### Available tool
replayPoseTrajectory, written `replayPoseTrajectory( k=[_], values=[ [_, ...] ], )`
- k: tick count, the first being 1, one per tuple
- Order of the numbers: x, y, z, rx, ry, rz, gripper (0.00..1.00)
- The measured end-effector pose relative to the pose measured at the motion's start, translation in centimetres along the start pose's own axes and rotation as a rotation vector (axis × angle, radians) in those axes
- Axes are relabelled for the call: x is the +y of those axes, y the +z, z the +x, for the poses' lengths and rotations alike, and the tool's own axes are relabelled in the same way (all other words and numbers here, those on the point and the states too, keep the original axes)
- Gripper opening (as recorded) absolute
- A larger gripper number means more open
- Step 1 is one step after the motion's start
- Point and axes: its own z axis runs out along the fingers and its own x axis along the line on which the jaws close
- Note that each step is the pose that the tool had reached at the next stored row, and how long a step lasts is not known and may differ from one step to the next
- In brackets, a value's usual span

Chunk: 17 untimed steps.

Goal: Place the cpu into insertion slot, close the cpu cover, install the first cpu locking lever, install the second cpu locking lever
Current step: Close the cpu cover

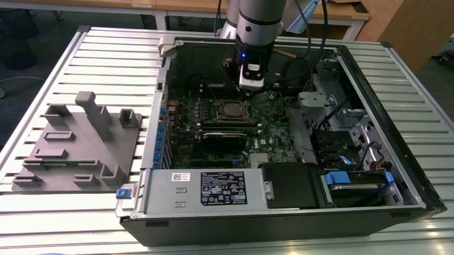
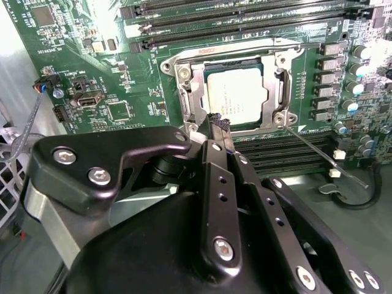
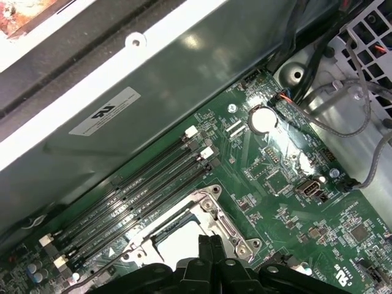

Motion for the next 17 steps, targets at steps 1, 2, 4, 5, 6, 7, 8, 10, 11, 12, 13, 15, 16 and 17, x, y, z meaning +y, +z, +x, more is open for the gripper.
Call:
replayPoseTrajectory(
  k=[1,2,4,5,6,7,8,10,11,12,13,15,16,17],
  values=[
    [0.00,0.00,0.00,0.0001,-0.003,0.0001,0.11],
    [0.00,0.00,0.00,0.0003,-0.007,0.0002,0.11],
    [0.00,0.00,0.00,0.0007,-0.015,0.0004,0.11],
    [0.00,0.00,0.00,0.0008,-0.019,0.0005,0.11],
    [0.00,0.00,0.00,0.0011,-0.024,0.0007,0.11],
    [0.00,0.00,0.00,0.0013,-0.029,0.0007,0.11],
    [0.00,0.00,0.00,0.0015,-0.034,0.0009,0.11],
    [0.00,0.00,0.00,0.0020,-0.045,0.0013,0.11],
    [0.00,0.00,0.00,0.0022,-0.051,0.0015,0.11],
    [0.00,0.00,0.00,0.0025,-0.058,0.0016,0.11],
    [0.00,0.00,0.00,0.0027,-0.064,0.0019,0.11],
    [0.00,0.00,0.00,0.0033,-0.077,0.0023,0.11],
    [0.00,0.00,0.00,0.0037,-0.084,0.0024,0.11],
    [0.00,0.01,0.00,0.0042,-0.091,0.0023,0.11]
  ],
)
